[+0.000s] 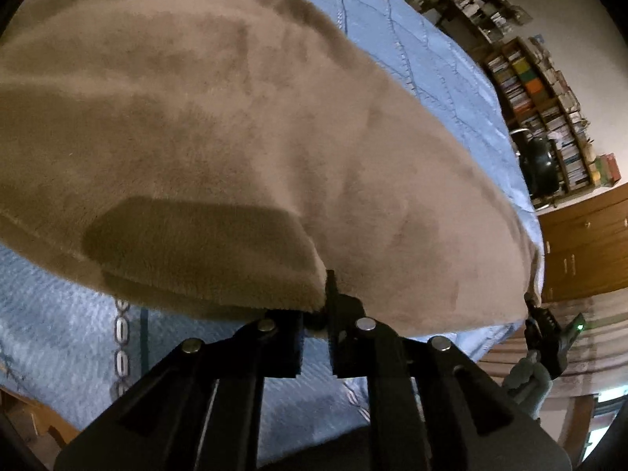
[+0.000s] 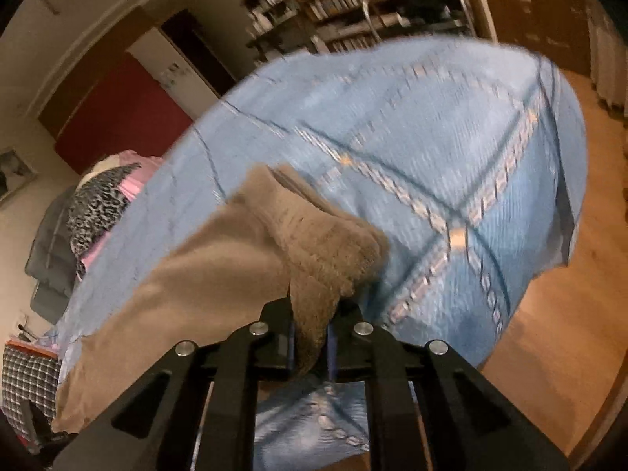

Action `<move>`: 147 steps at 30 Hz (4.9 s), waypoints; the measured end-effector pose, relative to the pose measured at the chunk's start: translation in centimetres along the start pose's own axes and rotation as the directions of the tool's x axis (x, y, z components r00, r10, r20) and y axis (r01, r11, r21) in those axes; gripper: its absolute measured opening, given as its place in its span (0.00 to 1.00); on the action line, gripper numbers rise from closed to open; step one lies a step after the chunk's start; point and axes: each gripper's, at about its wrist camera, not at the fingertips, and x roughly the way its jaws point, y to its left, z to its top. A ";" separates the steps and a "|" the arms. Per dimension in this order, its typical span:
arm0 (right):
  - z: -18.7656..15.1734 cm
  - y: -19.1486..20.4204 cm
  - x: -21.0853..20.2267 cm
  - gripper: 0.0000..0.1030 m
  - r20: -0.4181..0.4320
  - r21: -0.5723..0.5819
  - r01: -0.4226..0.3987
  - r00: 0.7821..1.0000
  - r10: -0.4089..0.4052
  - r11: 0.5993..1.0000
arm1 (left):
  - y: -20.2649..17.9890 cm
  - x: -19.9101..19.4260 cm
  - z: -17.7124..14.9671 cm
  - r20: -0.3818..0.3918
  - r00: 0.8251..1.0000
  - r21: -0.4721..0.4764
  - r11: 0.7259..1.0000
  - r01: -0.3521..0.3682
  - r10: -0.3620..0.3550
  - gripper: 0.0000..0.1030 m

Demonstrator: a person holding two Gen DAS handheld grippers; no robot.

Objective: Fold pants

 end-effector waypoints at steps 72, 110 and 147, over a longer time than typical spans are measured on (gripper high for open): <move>-2.3 11.3 4.4 0.56 0.113 -0.471 0.248 0.969 -0.220 0.847 | 17.3 -9.7 7.0 0.420 0.779 -0.080 0.874 -0.479 0.465 0.60; -2.0 -0.6 -1.6 0.59 0.045 -0.005 -0.006 0.999 0.006 1.000 | -13.5 1.1 2.4 0.357 0.931 0.522 0.811 -0.264 0.073 0.82; 1.1 19.8 -5.9 0.16 0.173 -0.380 -0.199 0.944 0.281 0.903 | -12.8 0.8 3.3 0.308 0.951 0.519 0.837 -0.174 0.007 0.83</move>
